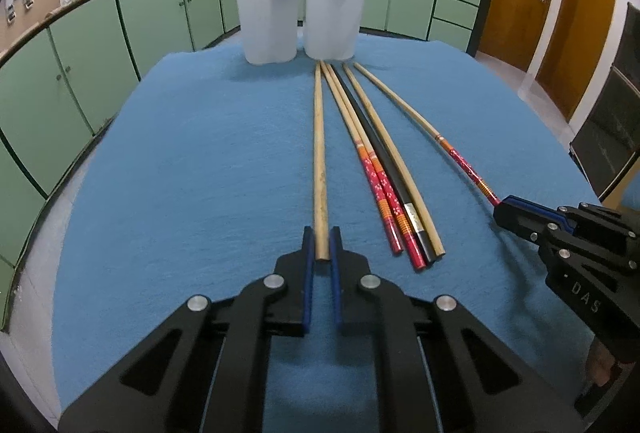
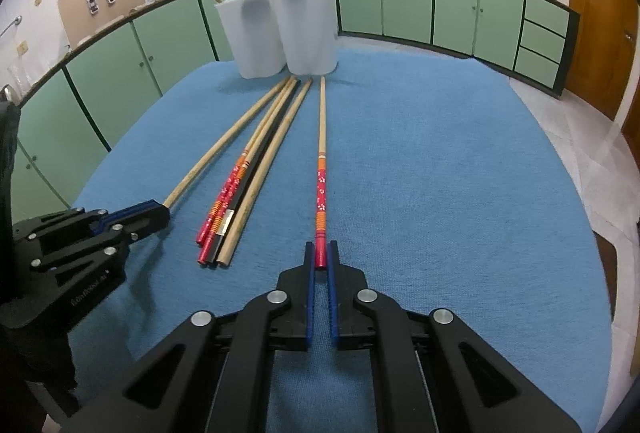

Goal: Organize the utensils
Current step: 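Lift both chopsticks and carry them over the white holder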

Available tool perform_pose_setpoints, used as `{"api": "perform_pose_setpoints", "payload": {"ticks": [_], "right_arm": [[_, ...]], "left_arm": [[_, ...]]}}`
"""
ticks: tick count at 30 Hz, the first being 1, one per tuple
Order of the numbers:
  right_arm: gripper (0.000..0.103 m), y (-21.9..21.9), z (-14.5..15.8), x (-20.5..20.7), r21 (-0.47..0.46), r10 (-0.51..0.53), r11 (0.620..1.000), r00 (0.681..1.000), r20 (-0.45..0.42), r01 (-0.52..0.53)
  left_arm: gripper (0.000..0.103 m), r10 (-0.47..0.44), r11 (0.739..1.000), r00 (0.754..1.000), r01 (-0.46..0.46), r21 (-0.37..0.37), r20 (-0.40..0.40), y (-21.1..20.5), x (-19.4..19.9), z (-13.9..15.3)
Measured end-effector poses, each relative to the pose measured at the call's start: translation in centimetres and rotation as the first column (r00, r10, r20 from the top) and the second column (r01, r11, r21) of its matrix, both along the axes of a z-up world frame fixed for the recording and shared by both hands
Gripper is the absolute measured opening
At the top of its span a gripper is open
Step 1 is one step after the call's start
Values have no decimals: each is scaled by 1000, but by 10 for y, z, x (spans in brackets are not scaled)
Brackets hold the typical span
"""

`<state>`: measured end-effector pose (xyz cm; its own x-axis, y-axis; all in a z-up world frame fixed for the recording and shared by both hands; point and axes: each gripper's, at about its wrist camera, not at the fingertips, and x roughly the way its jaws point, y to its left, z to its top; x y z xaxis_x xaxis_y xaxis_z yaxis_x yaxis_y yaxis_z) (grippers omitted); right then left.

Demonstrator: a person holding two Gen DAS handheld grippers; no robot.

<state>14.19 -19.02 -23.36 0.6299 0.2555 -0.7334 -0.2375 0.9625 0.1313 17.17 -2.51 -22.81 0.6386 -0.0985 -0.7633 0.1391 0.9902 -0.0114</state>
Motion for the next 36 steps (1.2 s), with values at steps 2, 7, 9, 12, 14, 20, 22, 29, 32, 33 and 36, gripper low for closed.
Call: {"api": "perform_pose_setpoints", "payload": {"ticks": [2,7,9,12,14,20,22,29,32,33,36], "right_arm": [[5,-3,7,-2,5,1,1000,1000,11,-1],[5,-11,29,-4,20,-3,1000,999,52,2],[5,-13,41,-5,21,-4,1000,997,72,2],[5,-17,60,-4,22,-3,1000,994,108,1],[5,-20,74,-3,22,-4,1000,991,133,1],[5,-25,114,4,36,2,999,983,185,-9],[5,-26,130,8,38,13,999,979,203,-22],[5,-22,167,26,37,67,996,975,213,-76],[5,-17,178,35,31,102,993,974,203,-110],[5,-14,181,38,22,114,993,973,199,-120],[5,-10,189,45,11,140,989,971,192,-144]], "left_arm": [[6,-3,1000,1000,3,11,24,2,-5,10],[6,-18,1000,996,16,20,92,4,-15,42],[6,-18,1000,993,17,17,116,6,-16,54],[6,-12,1000,986,11,5,169,10,-19,80],[6,-10,1000,980,10,1,199,12,-20,95],[6,-29,999,959,35,-14,283,14,-16,140],[6,-36,999,954,44,-22,299,13,-15,152],[6,-65,996,939,80,-33,337,10,-1,181],[6,-74,995,938,92,-37,338,9,5,186],[6,-76,995,939,96,-42,335,8,7,187],[6,-75,993,940,100,-58,334,11,10,189]]}}
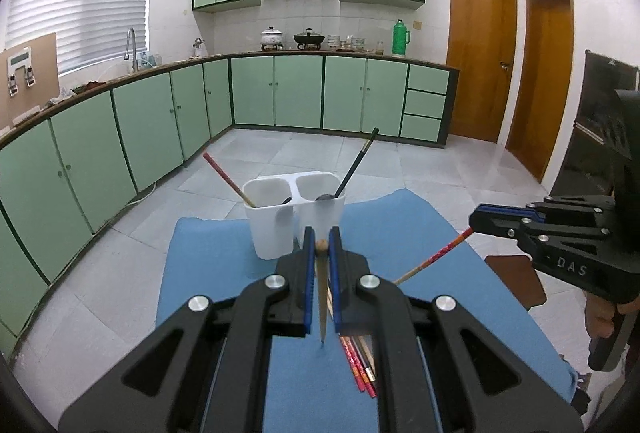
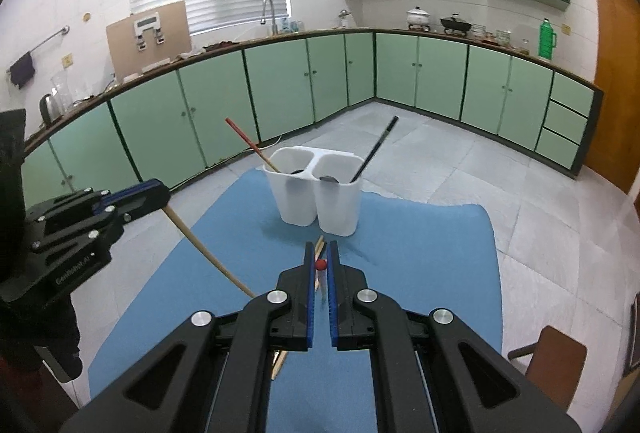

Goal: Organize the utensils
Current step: 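Lift both chopsticks and carry them over the white holder, then lower both chopsticks into the holder and open both tools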

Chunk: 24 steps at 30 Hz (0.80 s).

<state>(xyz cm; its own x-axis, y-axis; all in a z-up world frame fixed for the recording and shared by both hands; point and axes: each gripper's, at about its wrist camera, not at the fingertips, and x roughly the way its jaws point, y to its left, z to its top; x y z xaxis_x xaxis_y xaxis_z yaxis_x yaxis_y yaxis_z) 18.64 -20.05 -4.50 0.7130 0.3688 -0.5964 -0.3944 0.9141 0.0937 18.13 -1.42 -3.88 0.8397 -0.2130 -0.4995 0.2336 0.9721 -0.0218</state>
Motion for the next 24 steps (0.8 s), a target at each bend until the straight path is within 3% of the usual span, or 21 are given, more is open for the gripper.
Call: {"api": "perform_pose_setpoints", "payload": {"ticks": [10,19,24], "right_arm": [[5,0,43,13,-2,60,998,997,56,-60],[5,6,114,42,32,58,997,980,188,-65],[5,14,137,74,49,26,998,972,234,-38]], "left_arm": [[6,-22,1000,998,22,-5,55,3,6,22],[6,-24,1000,981,25,-5,194,4,26,77],[6,-11,1000,966,14,-9,256,2,54,104]]}}
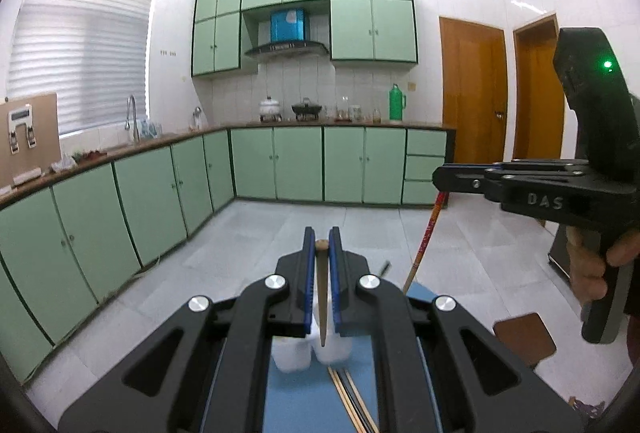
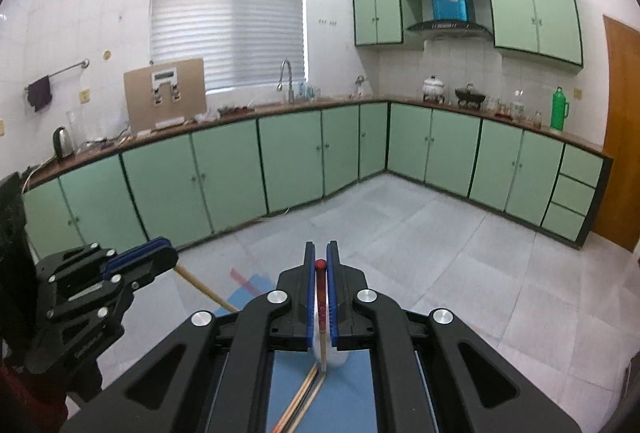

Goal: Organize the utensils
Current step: 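Lower both chopsticks into the holder and open both tools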

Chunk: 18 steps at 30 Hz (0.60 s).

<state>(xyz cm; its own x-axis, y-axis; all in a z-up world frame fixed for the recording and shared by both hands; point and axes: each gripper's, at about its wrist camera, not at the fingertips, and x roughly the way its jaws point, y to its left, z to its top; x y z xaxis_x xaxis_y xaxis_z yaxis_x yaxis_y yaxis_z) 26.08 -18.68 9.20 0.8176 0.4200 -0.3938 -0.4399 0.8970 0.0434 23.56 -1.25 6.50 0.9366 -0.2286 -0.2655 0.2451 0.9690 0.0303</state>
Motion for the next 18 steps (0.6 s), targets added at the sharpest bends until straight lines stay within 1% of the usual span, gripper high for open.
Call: {"api": "perform_pose_setpoints", "payload": {"ticks": [4,7,12,18], "right_arm": [[5,4,3,33,28,-24,999,1000,17,24],[5,6,-4,54,25,-41,999,999,20,40],[5,16,-33,87,6,-55,998,998,-11,55],[5,21,-66,106,1,-64,998,996,-63,64]], "left_arm": [[6,16,1000,999,-16,1,29,0,25,9],[6,29,1000,999,-29,-5,19,3,48,3],[6,52,999,998,-53,-10,-40,8,84,-21],[6,71,997,993,-73,-12,-97,16,111,-53]]}}
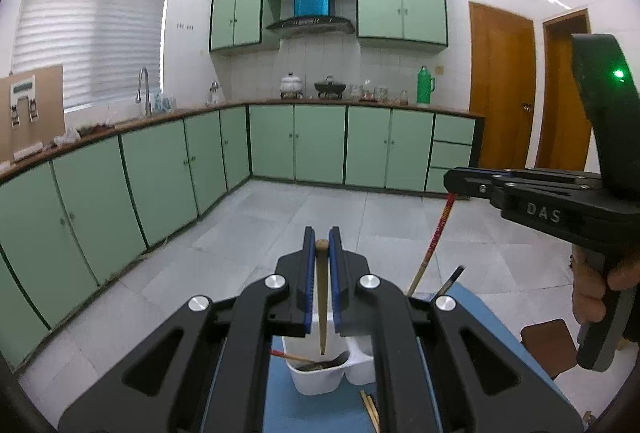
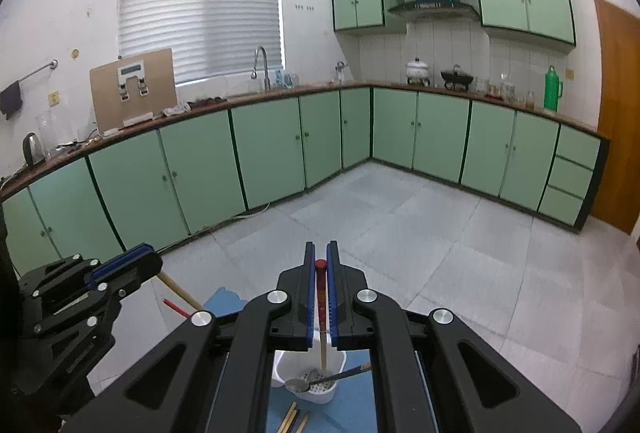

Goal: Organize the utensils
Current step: 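Lower both chopsticks into the holder and open both tools, then move both tools back to the mat and close the right tool on a plain wooden chopstick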

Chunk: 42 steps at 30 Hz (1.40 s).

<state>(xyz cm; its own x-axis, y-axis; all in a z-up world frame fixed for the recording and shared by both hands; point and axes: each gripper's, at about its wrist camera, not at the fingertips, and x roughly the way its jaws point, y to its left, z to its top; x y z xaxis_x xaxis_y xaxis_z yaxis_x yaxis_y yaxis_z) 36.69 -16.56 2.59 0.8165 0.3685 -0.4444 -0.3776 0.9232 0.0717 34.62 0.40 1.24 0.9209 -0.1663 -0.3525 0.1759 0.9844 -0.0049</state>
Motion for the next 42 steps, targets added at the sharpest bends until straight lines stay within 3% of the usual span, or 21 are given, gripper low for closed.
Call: {"api": "perform_pose_setpoints", "payload": {"ticks": [4,7,9,11,13,16,18,20,23,33,42], "right_arm": [[6,1,-18,6,-13,-2,1000,999,-42,2],[20,-7,-22,1,-7,-18,1000,999,-47,18],[33,-14,-20,-6,-2,-35,999,999,-31,35],[38,-21,-17,-14,3,-48,999,999,-16,48],[44,-31,-15,-25,7,-70,998,998,-7,70],[63,-45,-15,-48,22,-105,994,994,14,104],[79,-55,-20,-71,26,-140,990,989,38,139],[86,-63,-29,-92,24,-170,985,984,52,169],[96,-71,-47,-119,32,-211,977,977,42,210],[97,-75,-133,-180,31,-271,961,957,-107,276],[97,-50,-194,-213,-28,-248,968,950,-189,248]], "left_arm": [[7,-2,1000,999,1,-1,-46,7,10,-17],[9,1,1000,998,-2,-11,-62,11,12,-21],[15,2,1000,998,-3,-15,-62,14,5,-22],[30,5,1000,998,-6,-12,-55,14,0,-20],[37,7,1000,999,-7,-8,-46,15,-11,-19],[50,10,1000,999,-10,-13,-41,17,-33,-20],[56,14,1000,999,-15,-16,-41,19,-50,-25],[66,20,1000,998,-21,-15,-52,18,-65,-33],[71,31,999,996,-32,-17,-80,19,-88,-51],[77,58,998,979,-57,11,-195,17,-146,-143],[79,83,996,967,-72,55,-241,15,-169,-191]]}}
